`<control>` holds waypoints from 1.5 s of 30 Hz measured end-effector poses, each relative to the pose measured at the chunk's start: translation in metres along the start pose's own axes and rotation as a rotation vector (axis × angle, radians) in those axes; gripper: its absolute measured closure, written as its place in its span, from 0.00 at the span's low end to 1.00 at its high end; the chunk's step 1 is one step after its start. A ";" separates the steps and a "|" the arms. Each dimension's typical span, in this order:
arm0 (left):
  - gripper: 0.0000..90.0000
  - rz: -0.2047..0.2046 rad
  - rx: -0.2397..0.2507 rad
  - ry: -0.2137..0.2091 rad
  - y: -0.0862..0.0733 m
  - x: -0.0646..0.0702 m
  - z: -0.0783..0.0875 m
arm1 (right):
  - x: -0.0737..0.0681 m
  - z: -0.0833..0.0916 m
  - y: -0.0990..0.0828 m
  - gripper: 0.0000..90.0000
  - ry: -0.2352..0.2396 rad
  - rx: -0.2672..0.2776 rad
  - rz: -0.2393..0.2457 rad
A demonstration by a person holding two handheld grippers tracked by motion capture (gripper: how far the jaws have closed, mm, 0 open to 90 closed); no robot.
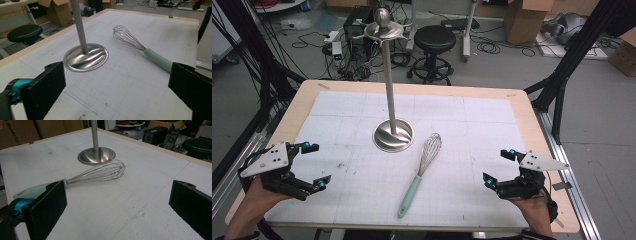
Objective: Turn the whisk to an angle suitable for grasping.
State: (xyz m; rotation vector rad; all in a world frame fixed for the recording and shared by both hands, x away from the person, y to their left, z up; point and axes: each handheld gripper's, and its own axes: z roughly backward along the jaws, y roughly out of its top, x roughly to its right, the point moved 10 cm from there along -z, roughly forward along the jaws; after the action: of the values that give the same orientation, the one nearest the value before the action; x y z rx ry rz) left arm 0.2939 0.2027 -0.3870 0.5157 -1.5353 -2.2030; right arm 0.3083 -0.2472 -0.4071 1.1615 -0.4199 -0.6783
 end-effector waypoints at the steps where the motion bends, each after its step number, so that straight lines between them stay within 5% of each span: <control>1: 0.02 0.000 0.000 0.000 0.000 0.000 0.000 | 0.000 0.000 0.000 0.01 0.000 0.000 0.000; 17: 0.02 -0.104 -0.067 -0.098 0.032 0.010 -0.028 | 0.002 0.007 0.002 0.01 -0.009 0.016 -0.006; 21: 0.02 -0.160 -0.120 -0.147 0.037 0.021 -0.041 | 0.003 0.008 0.002 0.01 -0.014 0.019 -0.009; 33: 0.03 -0.230 -0.208 -0.282 0.042 0.051 -0.075 | 0.002 0.006 0.003 0.01 -0.009 0.015 -0.005; 45: 0.13 -0.288 -0.254 -0.363 0.044 0.082 -0.107 | 0.002 0.006 0.004 0.01 -0.009 0.018 -0.005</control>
State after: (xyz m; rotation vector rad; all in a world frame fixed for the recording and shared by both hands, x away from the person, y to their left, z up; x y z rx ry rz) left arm 0.2846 0.0617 -0.3862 0.2796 -1.3817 -2.7907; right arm 0.3066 -0.2521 -0.4015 1.1769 -0.4318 -0.6859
